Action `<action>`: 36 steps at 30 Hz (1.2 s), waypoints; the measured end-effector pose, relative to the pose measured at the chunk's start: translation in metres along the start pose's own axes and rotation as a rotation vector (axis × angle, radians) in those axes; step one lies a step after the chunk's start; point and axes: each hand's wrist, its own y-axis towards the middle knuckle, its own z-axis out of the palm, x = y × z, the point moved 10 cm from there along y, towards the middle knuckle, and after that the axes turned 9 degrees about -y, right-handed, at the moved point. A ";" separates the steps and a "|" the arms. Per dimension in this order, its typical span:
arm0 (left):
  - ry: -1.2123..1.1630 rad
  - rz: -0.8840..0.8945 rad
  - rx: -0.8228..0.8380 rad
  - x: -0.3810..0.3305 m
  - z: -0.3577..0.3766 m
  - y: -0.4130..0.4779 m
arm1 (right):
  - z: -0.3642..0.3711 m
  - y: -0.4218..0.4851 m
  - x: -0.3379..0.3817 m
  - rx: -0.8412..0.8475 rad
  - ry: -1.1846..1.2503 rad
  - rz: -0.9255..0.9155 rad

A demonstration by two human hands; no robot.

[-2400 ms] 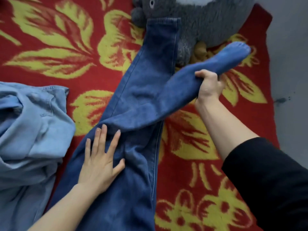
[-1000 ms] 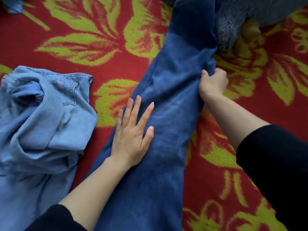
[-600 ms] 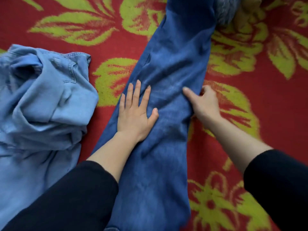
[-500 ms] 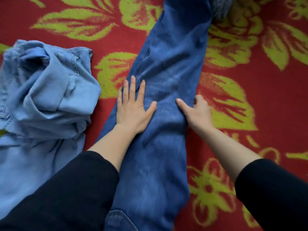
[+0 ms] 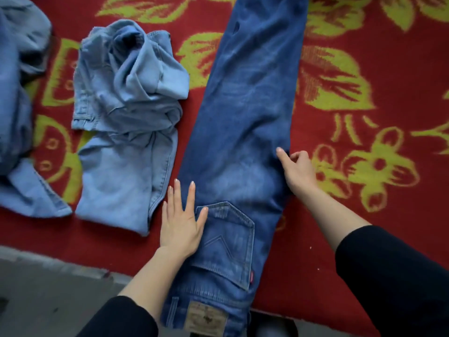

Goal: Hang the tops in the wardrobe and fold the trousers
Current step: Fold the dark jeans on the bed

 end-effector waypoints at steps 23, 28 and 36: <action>-0.618 -0.149 0.185 0.035 -0.014 -0.123 | 0.048 -0.194 -0.071 0.182 -0.034 -0.171; -0.858 -0.122 0.359 0.010 -0.008 -0.144 | 0.022 -0.221 -0.078 0.224 -0.261 -0.361; -1.014 -0.531 0.921 -0.016 0.041 -0.265 | 0.004 -0.279 -0.176 0.690 -0.063 0.036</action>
